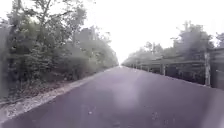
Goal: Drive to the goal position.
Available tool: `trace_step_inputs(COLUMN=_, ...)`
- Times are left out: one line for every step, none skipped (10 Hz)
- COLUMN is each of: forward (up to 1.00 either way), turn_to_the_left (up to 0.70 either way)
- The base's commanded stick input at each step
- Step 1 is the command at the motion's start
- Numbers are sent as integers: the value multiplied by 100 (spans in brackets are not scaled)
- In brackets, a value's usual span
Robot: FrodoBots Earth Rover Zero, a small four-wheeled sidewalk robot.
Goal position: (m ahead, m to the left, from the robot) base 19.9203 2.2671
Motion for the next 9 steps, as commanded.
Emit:
trace_step_inputs(forward=100, turn_to_the_left=0)
trace_step_inputs(forward=100, turn_to_the_left=0)
trace_step_inputs(forward=100, turn_to_the_left=0)
trace_step_inputs(forward=100, turn_to_the_left=0)
trace_step_inputs(forward=100, turn_to_the_left=0)
trace_step_inputs(forward=100, turn_to_the_left=0)
trace_step_inputs(forward=100, turn_to_the_left=0)
trace_step_inputs(forward=100, turn_to_the_left=0)
trace_step_inputs(forward=100, turn_to_the_left=0)
